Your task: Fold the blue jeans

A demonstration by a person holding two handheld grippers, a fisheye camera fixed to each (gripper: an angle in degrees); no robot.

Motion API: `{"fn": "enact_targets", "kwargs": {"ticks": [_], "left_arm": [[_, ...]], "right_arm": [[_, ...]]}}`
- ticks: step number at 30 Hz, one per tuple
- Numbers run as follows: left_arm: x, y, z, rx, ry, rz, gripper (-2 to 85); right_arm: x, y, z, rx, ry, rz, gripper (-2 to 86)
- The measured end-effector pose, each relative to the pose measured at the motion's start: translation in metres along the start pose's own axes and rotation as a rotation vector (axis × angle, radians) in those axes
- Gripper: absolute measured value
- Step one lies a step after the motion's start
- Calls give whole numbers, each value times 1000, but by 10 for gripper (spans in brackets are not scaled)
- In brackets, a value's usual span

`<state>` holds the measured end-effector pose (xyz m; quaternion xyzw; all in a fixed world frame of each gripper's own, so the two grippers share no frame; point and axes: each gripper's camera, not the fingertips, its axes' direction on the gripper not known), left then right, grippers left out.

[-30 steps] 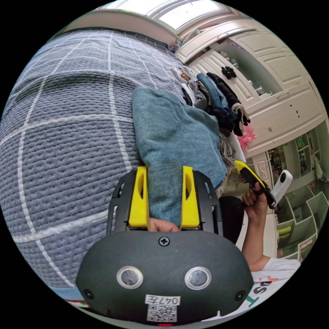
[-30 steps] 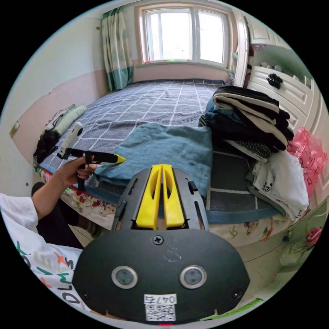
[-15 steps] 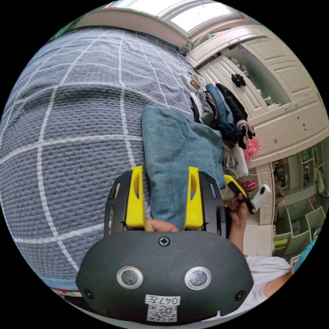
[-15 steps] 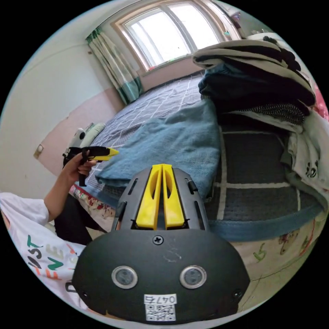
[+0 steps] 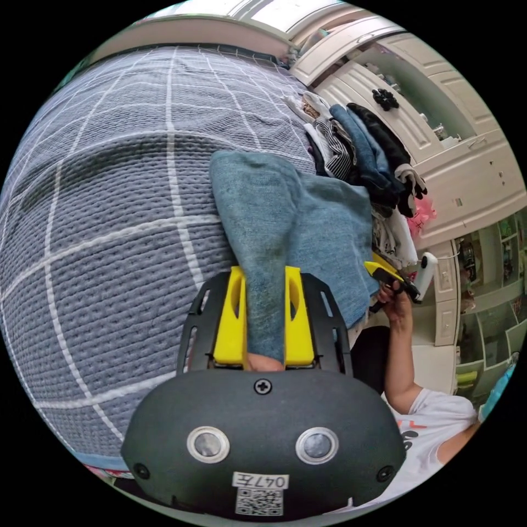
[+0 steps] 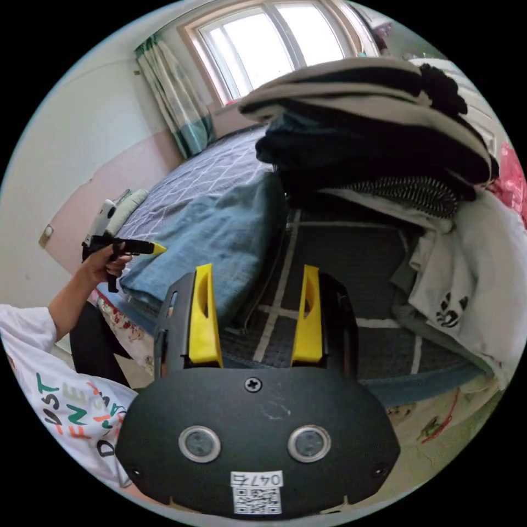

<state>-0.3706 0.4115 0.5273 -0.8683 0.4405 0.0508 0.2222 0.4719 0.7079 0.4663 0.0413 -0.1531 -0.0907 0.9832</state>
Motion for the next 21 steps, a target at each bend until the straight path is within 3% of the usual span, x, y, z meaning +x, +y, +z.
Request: {"fn": "enact_targets", "kwargs": {"ticks": [10, 21], "left_arm": [[38, 21, -30, 56, -80, 12, 72], [30, 100, -61, 106, -116, -215, 75]], "right_arm": [[-9, -12, 31, -14, -129, 91, 107], [-159, -15, 56, 3, 303, -462, 35]]}}
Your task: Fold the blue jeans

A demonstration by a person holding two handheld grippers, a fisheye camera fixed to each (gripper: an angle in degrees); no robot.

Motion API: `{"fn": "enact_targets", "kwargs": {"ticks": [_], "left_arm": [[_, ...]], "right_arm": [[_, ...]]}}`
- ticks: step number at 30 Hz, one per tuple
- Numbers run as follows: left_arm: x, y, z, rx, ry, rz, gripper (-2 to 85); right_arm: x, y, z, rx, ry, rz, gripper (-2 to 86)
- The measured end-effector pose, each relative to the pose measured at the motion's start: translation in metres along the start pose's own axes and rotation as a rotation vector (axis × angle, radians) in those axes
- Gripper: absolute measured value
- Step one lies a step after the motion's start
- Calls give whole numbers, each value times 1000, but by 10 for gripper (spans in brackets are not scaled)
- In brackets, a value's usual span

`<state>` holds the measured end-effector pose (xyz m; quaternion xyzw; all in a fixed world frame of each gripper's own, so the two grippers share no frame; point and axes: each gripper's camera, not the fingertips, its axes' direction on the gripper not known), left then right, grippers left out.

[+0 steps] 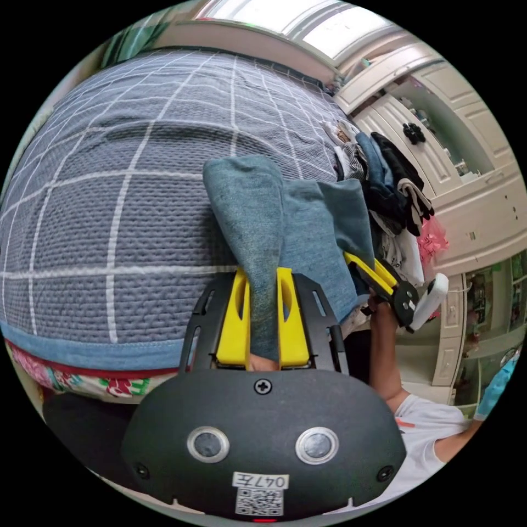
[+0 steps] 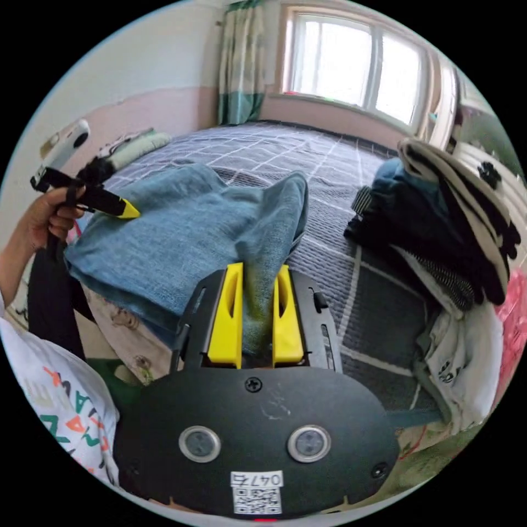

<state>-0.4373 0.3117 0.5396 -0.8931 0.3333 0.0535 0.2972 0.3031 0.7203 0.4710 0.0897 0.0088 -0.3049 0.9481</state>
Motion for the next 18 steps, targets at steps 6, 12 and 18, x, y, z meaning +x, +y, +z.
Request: {"fn": "enact_targets", "kwargs": {"ticks": [6, 12, 18], "left_arm": [[0, 9, 7, 21, -46, 16, 77], [-7, 12, 1, 22, 0, 2, 77], [-14, 15, -5, 37, 35, -24, 78]], "right_arm": [[-48, -6, 8, -15, 253, -184, 34], [-24, -9, 9, 2, 143, -103, 58], [15, -3, 11, 54, 78, -15, 126]]}}
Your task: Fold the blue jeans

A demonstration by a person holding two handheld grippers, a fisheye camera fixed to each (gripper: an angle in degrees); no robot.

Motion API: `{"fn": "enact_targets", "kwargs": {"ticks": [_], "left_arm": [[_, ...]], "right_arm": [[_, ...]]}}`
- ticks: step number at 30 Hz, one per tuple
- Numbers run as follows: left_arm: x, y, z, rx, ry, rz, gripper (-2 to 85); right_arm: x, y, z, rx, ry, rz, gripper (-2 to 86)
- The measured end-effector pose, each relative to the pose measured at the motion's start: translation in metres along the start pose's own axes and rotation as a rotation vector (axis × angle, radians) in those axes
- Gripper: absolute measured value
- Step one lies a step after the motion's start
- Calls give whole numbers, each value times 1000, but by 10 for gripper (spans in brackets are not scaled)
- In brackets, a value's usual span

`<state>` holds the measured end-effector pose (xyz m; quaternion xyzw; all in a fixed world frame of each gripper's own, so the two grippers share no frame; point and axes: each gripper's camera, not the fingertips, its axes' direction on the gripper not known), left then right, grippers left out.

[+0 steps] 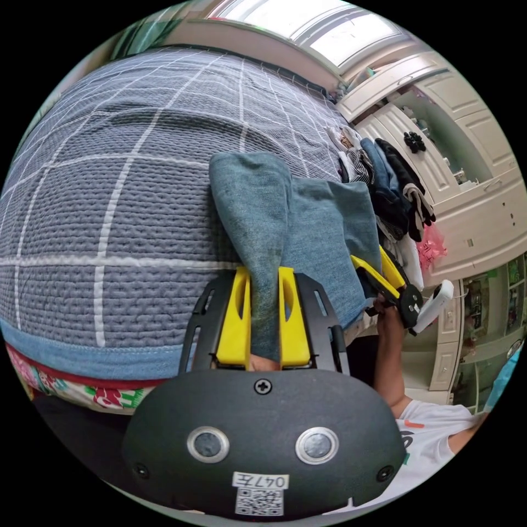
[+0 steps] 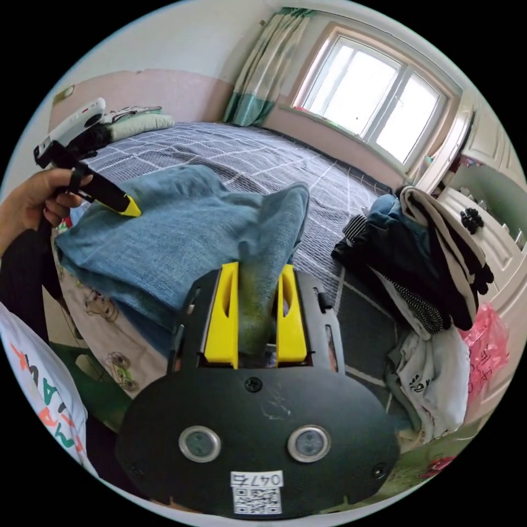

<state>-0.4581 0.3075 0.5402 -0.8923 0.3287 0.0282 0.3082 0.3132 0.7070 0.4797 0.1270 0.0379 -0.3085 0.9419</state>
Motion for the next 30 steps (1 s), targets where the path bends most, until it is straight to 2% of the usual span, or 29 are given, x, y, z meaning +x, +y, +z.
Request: {"fn": "enact_targets", "kwargs": {"ticks": [3, 7, 12, 15, 18, 25, 30], "left_arm": [[-3, 0, -4, 4, 17, -12, 79], [-1, -1, -10, 4, 17, -1, 79], [14, -4, -16, -2, -63, 63, 81], [13, -7, -21, -8, -48, 44, 81], [11, -11, -26, -13, -26, 31, 81], [9, -18, -37, -14, 12, 21, 81], [11, -22, -46, 3, 18, 33, 78]], "right_arm": [[31, 7, 10, 18, -161, 98, 140], [63, 12, 25, -7, -281, 201, 161], [97, 15, 48, -68, -469, 285, 135], [121, 24, 66, -96, -636, 411, 135], [138, 28, 68, -78, -711, 459, 140], [160, 29, 70, -87, -732, 481, 119], [160, 21, 63, -76, -727, 458, 45]]}}
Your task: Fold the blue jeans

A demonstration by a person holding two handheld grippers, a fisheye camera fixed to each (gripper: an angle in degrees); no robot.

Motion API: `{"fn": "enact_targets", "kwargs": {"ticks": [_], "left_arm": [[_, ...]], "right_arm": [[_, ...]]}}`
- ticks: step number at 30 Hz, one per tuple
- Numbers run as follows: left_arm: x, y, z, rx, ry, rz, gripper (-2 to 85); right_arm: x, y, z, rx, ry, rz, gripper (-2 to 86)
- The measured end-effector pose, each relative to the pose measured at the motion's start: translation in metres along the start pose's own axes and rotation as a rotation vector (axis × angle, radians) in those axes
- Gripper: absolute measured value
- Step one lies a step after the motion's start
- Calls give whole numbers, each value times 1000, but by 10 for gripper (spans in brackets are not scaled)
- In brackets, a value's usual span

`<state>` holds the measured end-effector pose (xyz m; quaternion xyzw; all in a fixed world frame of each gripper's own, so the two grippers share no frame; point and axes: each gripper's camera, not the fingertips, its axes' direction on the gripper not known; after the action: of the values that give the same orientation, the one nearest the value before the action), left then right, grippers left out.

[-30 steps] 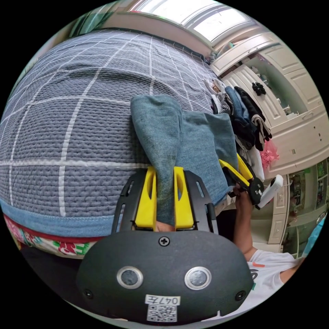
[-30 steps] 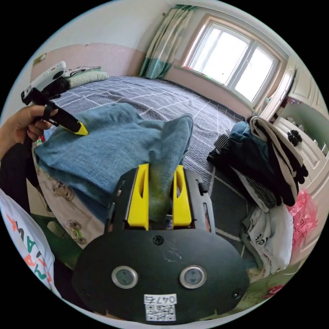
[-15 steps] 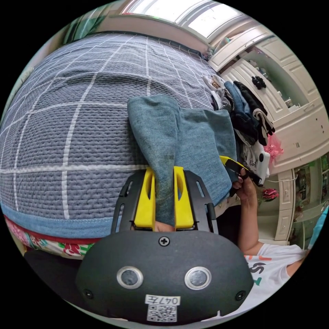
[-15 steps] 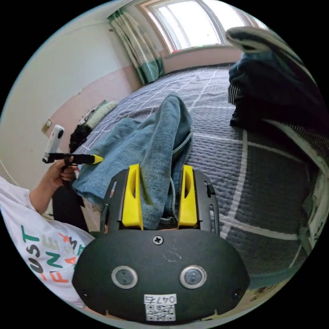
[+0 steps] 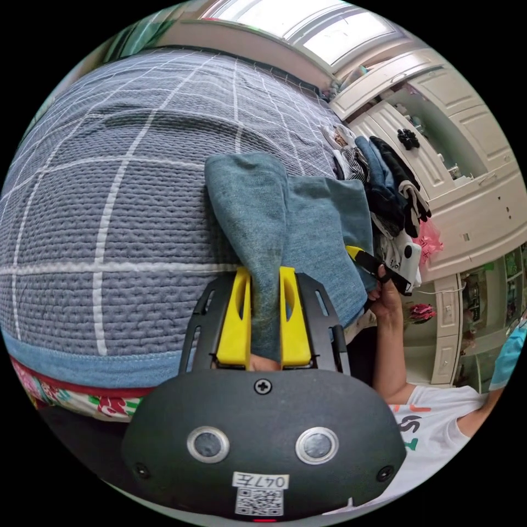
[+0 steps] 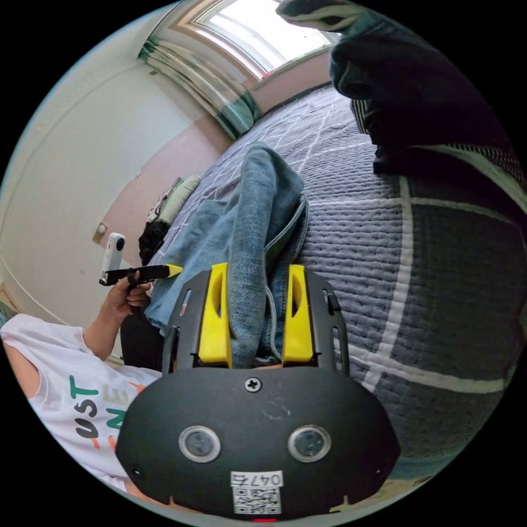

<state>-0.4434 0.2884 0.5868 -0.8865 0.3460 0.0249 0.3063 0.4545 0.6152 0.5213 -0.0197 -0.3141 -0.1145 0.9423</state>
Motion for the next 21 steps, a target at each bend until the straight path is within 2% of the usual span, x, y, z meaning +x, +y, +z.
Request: {"fn": "enact_targets", "kwargs": {"ticks": [2, 6, 11, 14, 18, 21], "left_arm": [[4, 0, -5, 19, -8, 26, 76], [11, -6, -20, 30, -22, 34, 71], [36, -20, -48, 26, -22, 112, 67], [66, -47, -77, 38, 54, 188, 66], [155, -122, -125, 56, 121, 438, 66], [233, -187, -140, 78, 146, 562, 66]], "right_arm": [[-14, 3, -10, 64, 41, -57, 35], [-67, 6, -22, 73, 287, -256, 30], [-86, 8, -56, 125, 263, -264, 29], [-112, -1, -103, 208, 311, -307, 29], [-142, -41, -204, 329, 428, -373, 30], [-135, -85, -282, 391, 522, -339, 30]]}}
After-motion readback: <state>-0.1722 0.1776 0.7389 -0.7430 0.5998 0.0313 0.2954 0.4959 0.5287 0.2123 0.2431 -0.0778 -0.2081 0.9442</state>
